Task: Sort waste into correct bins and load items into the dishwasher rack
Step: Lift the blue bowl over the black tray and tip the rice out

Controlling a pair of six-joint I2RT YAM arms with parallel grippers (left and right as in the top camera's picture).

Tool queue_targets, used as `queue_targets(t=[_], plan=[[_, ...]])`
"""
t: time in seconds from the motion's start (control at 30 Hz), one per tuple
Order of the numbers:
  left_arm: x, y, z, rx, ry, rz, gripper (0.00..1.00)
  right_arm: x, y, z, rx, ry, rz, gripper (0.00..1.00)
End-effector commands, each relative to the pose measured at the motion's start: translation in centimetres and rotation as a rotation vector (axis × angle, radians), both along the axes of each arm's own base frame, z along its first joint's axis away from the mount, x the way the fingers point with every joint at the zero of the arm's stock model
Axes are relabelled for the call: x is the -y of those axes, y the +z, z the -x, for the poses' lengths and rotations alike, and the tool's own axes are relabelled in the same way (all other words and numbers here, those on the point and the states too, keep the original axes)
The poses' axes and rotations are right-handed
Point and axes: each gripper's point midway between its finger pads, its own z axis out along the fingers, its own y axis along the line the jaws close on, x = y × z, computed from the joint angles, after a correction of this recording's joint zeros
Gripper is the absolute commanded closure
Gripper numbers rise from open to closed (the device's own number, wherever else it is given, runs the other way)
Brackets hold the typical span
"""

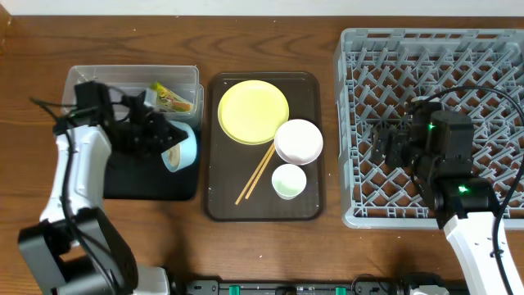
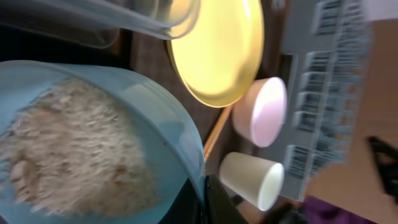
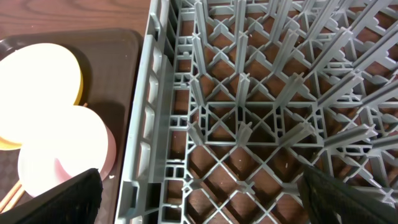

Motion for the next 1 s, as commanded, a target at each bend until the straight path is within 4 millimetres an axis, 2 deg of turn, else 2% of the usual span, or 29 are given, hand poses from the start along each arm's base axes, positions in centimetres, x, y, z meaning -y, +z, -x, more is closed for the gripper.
queue_targets(t=[0.0, 0.3, 0.53, 0.97], plan=[[0.0, 1.6, -0.2, 0.096, -0.009, 0.196, 0.94, -0.5, 0.9, -0.3, 0.02, 0.013, -0.01, 0.01], [-3.3, 1.2, -0.6, 0.107, 0.133, 0.451, 0.94, -0.5, 0.9, -0.3, 0.02, 0.013, -0.01, 0.01], [-5.3, 2.6, -1.2, 0.16, 0.213, 0.634, 0.94, -0.5, 0.9, -0.3, 0.02, 0.013, -0.01, 0.01], [-6.1, 2.7, -1.1, 0.063, 0.283, 0.701, 0.94, -0.5, 0.9, -0.3, 0.02, 0.013, -0.01, 0.01]])
